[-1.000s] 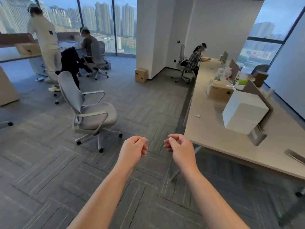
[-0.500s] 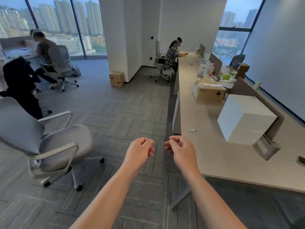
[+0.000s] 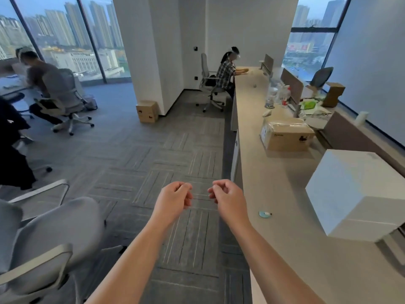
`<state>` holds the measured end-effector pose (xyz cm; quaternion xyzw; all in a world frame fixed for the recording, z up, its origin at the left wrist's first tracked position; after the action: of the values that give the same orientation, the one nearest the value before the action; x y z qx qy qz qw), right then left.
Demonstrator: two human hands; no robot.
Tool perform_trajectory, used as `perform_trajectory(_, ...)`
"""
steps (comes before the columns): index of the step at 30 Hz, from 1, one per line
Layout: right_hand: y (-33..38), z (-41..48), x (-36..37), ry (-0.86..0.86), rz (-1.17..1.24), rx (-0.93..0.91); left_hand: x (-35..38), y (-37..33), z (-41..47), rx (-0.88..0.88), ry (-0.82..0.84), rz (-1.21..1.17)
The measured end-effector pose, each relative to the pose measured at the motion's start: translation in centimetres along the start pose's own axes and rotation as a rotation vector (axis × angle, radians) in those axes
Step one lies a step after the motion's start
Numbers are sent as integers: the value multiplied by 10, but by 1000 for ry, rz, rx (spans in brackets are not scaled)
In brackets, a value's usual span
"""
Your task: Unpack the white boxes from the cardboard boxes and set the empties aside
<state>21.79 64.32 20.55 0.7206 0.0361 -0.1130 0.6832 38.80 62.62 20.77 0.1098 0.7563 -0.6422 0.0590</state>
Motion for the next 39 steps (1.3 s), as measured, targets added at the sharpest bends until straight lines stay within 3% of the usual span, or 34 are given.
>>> perform_trajectory(9, -33, 206, -17, -154, -73, 64, 22, -16, 225, 33, 166, 3)
perform_trajectory(15, -36, 321, -50, -343, -86, 162, 57, -50, 380, 10, 377, 41)
perform_trajectory(25, -57, 448, -176, -682, -22, 261, 213, -103, 553, 25, 698, 102)
perform_trajectory(39, -137, 653, -334, -798, 117, 396, 410, -159, 766, 99, 814, 387)
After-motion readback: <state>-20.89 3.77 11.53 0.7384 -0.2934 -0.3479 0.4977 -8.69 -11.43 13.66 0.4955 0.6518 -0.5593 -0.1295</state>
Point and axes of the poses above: each hand's wrist, its own z-axis towards the middle knuckle, its own x-axis out of the palm, y = z × x, the point moved 5 cm from there along z, towards the middle knuckle, and after that the axes turned 7 degrees about y, right-handed, at the moved point
